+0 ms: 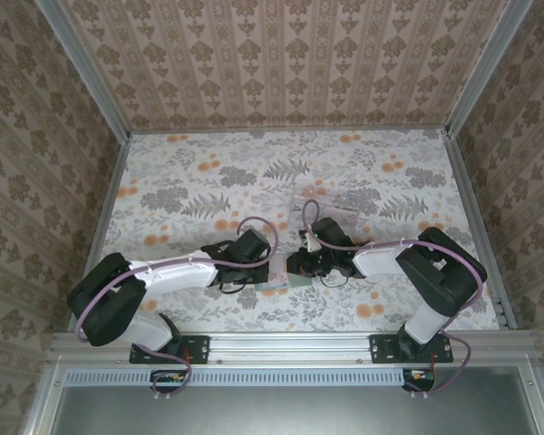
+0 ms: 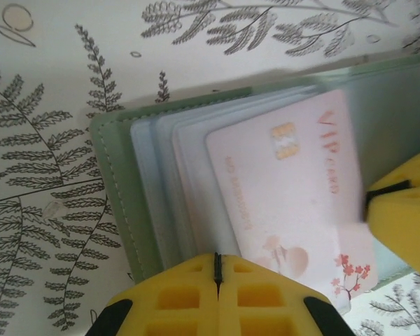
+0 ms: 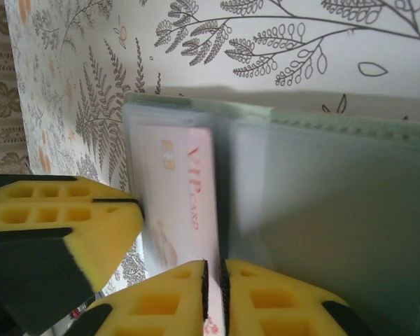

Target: Take the credit cards out of the card holder

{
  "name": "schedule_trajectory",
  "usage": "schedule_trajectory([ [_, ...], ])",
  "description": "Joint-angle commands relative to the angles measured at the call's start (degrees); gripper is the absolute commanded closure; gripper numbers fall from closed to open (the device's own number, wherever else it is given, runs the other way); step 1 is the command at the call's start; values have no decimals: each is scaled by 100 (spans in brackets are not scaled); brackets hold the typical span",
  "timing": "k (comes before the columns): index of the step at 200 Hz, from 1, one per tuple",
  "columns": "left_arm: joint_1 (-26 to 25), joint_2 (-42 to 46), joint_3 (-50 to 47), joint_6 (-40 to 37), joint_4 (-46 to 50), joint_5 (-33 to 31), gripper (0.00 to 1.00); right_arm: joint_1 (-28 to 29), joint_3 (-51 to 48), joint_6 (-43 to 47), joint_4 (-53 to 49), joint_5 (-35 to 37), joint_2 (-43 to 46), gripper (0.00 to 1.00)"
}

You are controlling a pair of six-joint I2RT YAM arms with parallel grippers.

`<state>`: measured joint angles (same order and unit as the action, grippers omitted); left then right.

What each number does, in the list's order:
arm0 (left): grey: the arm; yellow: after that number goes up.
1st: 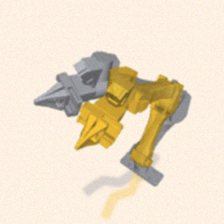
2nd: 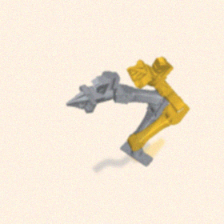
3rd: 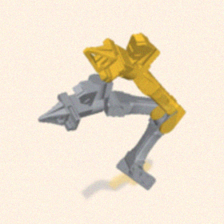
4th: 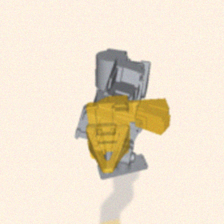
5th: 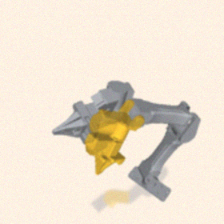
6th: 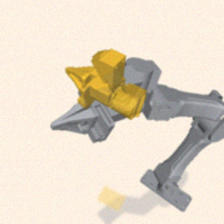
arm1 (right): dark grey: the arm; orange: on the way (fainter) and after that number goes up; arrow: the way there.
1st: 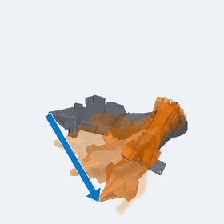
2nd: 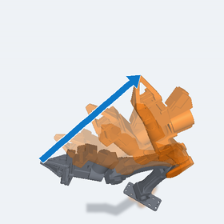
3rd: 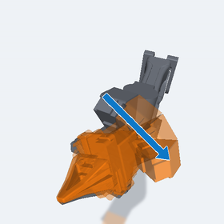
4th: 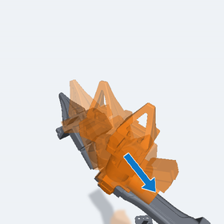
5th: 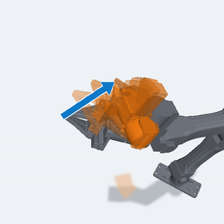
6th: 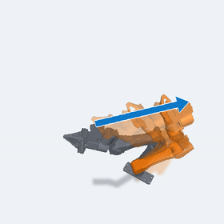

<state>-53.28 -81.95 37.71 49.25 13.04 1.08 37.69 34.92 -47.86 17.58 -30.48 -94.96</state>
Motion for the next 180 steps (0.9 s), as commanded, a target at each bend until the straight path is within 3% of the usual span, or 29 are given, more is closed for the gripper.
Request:
schedule_trajectory([
  [1,-34,-165,30,-12,54,-8,97,45,138,110,-104,-91,-132,78],
  [50,-26,-405,-3,52,111,6,100,54,200,47,43,-151,-299,75],
  [96,-27,-368,-11,60,194,-44,100,46,115,4,93,-123,-279,89],
  [106,-27,-349,-23,67,207,-64,100,45,73,13,89,-102,-249,100],
  [180,-1,-350,-45,128,405,-187,100,-313,-349,130,-70,12,173,100],
])
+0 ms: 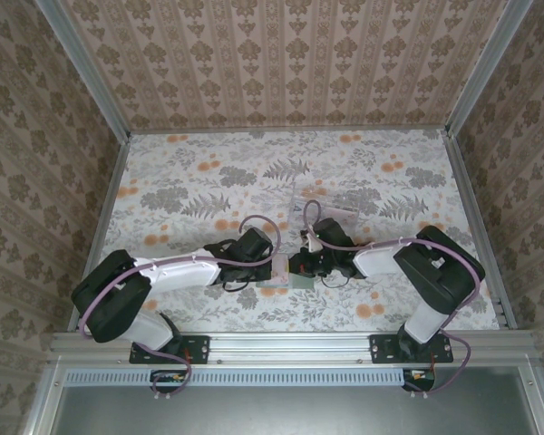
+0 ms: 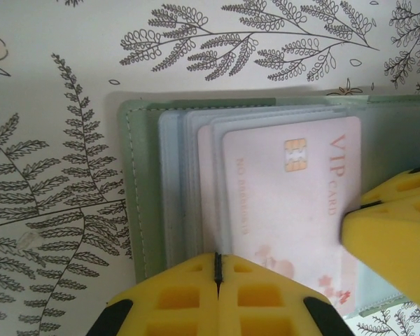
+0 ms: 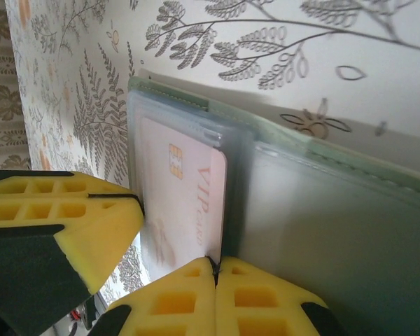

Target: Take the credit cards out of the card holder

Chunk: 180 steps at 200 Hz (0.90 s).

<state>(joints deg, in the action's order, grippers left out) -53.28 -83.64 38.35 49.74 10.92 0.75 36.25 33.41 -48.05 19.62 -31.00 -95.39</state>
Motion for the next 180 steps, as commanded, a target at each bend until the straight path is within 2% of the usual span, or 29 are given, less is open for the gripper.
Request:
schedule_trajectory([
  [1,4,-189,-108,80,619,-154,100,-179,-201,153,-278,62,220,100],
  [112,28,-170,-112,27,633,-154,100,-820,-635,627,-1096,60,1055,100],
  [180,40,-149,-40,-43,621,-120,100,-1335,-739,849,-1613,-69,1910,100],
])
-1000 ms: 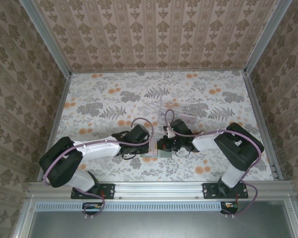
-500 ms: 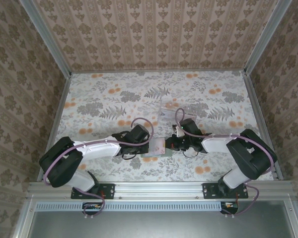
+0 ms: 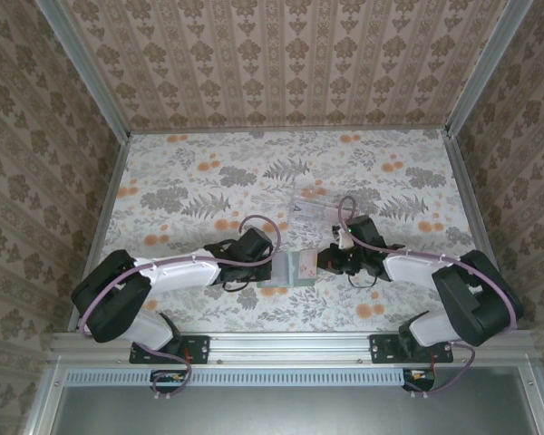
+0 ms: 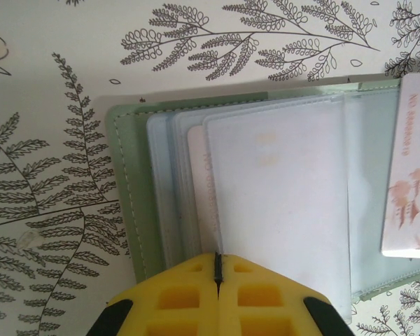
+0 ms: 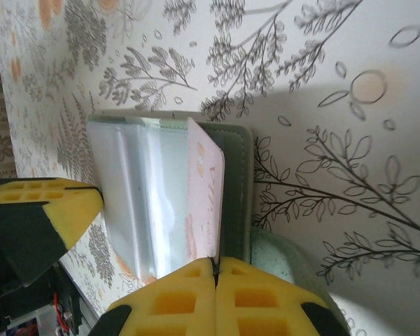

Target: Take the credit cards out of the card holder

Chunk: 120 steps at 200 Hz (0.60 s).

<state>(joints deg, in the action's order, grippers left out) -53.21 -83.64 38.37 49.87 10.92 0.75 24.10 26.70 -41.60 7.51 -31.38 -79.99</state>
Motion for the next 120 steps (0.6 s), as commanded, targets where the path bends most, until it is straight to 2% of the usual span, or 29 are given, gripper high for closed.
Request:
schedule_trajectory([
  [1,32,-146,-41,-56,621,-120,100,-122,-68,209,-414,-34,383,100],
  [35,29,122,4,-137,559,-152,100,-115,231,473,-1289,166,1183,100],
  [66,39,792,66,-271,587,-382,81,9,801,899,-2387,801,1862,100],
  [81,41,1245,58,-356,589,-513,66,129,1197,1133,-2862,1135,1976,100],
  [101,48,1926,-72,-453,612,-727,22,427,1858,1527,-3494,1750,1948,100],
  [108,53,2211,-144,-475,618,-814,12,558,2131,1703,-3715,2046,1882,100],
  [120,57,2708,-301,-495,655,-983,1,770,2603,2061,-4135,2578,1729,100],
])
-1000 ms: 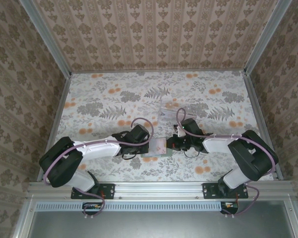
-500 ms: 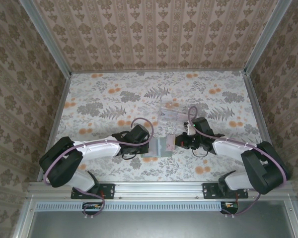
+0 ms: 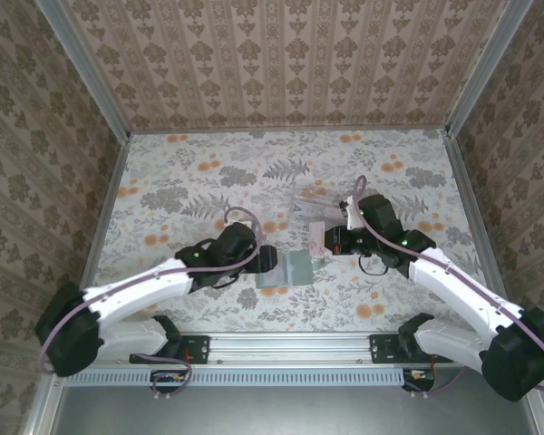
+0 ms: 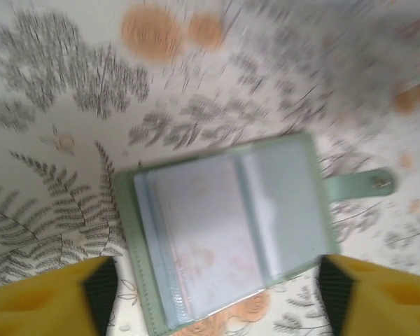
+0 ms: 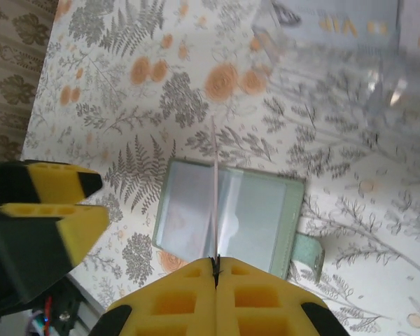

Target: Take the credit cards out of the card holder

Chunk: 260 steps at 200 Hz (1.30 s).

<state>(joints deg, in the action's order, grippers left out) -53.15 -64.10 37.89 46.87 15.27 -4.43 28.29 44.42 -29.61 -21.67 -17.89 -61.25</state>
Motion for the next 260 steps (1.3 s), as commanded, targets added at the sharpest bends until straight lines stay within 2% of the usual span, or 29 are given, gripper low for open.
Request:
schedule_trajectory([
  [1,50,813,-267,-196,221,-481,0,365,862,900,-1239,1272,-156,100],
  [45,103,2815,-1114,-79,424,-864,0,882,1996,2766,-1743,2873,-965,100],
  [71,113,3870,-1537,14,731,-980,0,1053,2228,4070,-1740,3479,-1393,100],
  [115,138,5176,-1939,52,1235,-1046,0,1120,2320,5665,-1839,4508,-2194,100],
  [172,156,5452,-1968,-29,1510,-932,0,1044,1656,6948,-940,4642,-2327,100],
  [260,216,5452,-2100,-110,1404,-925,0,525,1614,7288,-792,4496,-2680,100],
])
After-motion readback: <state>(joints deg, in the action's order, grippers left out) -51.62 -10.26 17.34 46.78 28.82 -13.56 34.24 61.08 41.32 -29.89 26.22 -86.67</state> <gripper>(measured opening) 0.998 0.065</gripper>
